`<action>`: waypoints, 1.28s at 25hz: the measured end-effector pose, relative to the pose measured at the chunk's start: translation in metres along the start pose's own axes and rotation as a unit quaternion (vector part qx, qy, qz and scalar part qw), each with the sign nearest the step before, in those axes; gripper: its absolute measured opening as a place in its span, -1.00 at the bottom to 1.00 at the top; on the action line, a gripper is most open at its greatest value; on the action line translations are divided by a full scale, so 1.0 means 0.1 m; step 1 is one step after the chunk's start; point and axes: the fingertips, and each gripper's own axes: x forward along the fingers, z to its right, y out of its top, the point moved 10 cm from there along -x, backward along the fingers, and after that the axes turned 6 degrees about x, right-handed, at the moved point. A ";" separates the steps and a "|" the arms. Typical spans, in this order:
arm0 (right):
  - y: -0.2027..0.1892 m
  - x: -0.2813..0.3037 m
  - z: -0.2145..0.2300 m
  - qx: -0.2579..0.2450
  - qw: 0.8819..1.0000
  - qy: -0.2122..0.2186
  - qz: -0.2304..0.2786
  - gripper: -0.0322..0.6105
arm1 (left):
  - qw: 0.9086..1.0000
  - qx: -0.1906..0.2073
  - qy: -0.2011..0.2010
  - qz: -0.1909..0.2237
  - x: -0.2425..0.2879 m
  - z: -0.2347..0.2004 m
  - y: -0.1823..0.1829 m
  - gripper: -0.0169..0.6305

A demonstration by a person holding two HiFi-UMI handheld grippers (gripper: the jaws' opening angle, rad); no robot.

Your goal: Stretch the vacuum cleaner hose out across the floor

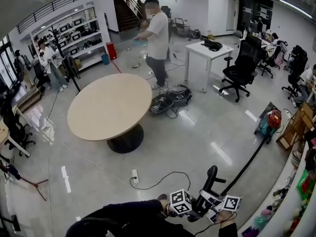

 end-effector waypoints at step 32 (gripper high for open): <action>-2.28 1.35 -0.62 -0.267 0.946 -0.147 -0.110 -0.47 | 0.935 -0.261 -0.097 0.221 -2.15 -0.04 -1.07 0.21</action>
